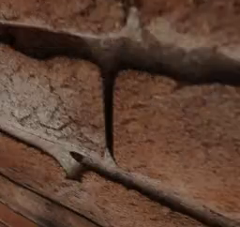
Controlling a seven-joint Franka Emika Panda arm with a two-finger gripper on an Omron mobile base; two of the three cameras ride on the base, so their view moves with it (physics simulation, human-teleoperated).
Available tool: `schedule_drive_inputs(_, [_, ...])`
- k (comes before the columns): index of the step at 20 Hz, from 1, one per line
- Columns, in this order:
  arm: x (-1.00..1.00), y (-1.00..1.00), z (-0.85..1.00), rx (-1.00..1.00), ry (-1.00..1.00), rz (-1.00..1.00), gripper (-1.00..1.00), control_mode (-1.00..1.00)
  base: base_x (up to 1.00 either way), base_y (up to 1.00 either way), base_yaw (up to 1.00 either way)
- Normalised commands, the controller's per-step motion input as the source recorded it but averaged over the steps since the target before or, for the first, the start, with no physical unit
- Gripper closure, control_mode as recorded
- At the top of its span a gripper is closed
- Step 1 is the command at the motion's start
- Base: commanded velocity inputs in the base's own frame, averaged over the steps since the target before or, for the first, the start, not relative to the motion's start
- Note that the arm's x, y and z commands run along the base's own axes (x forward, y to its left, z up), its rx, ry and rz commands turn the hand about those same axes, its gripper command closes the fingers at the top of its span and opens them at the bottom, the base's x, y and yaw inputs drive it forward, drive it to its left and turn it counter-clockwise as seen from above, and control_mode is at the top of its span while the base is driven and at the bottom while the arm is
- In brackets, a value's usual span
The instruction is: Place two dumplings into each of the tupperware containers and then place the containers in the fridge.
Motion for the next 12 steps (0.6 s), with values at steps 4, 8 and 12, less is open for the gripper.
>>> schedule_drive_inputs(4, [0.0,0.0,0.0,0.0,0.0,0.0,-1.0,1.0,0.53,0.95,-0.55])
schedule_drive_inputs(8, [0.0,0.0,0.0,0.0,0.0,0.0,-1.0,1.0,0.42,0.98,-0.46])
schedule_drive_inputs(12, [0.0,0.0,0.0,0.0,0.0,0.0,-1.0,1.0,0.34,1.0,-0.38])
